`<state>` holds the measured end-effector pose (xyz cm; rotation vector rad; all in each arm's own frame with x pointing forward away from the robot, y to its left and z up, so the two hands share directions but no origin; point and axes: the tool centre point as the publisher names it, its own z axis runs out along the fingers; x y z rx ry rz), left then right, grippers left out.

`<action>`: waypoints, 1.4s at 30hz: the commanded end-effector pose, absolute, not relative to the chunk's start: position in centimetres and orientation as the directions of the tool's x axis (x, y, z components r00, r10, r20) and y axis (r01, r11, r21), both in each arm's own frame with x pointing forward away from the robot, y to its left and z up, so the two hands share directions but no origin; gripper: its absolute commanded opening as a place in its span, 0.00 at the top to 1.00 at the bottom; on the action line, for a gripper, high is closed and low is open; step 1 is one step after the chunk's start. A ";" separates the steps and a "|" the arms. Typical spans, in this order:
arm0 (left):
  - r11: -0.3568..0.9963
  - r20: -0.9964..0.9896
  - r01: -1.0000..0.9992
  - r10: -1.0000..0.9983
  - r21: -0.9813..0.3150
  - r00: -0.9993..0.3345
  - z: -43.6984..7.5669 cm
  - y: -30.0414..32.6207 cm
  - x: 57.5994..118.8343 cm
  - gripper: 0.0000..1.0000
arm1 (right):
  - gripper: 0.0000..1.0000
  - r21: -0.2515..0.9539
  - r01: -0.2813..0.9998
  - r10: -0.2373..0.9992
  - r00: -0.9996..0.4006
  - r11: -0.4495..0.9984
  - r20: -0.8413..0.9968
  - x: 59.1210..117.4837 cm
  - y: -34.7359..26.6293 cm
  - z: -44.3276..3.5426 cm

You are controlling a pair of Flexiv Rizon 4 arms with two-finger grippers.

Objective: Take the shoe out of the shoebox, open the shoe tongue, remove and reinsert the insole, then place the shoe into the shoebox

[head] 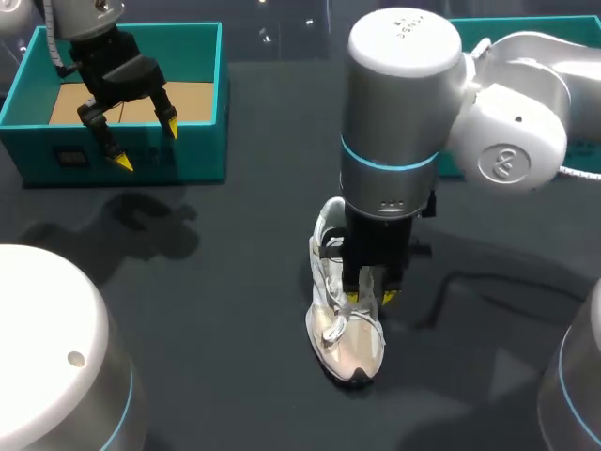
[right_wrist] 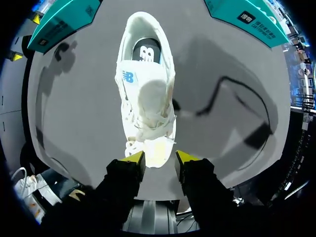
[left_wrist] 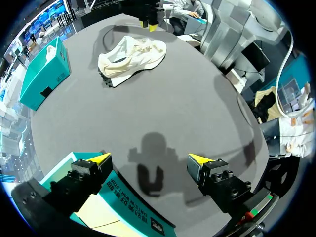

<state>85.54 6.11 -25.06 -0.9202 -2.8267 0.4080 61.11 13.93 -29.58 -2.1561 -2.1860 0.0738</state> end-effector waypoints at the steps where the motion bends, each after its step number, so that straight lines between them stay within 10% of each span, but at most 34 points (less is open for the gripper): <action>1: 0.776 0.050 0.557 0.595 -0.296 -0.802 -25.0 6.1 85.5 0.00 | 0.65 -0.037 0.998 0.999 -0.040 0.040 0.008 61.8 14.4 -29.4; 42: 0.776 0.050 0.557 0.595 -0.296 -0.802 -25.0 6.1 85.5 0.00 | 0.74 0.010 0.969 0.966 -0.247 0.247 0.074 71.1 15.9 -33.9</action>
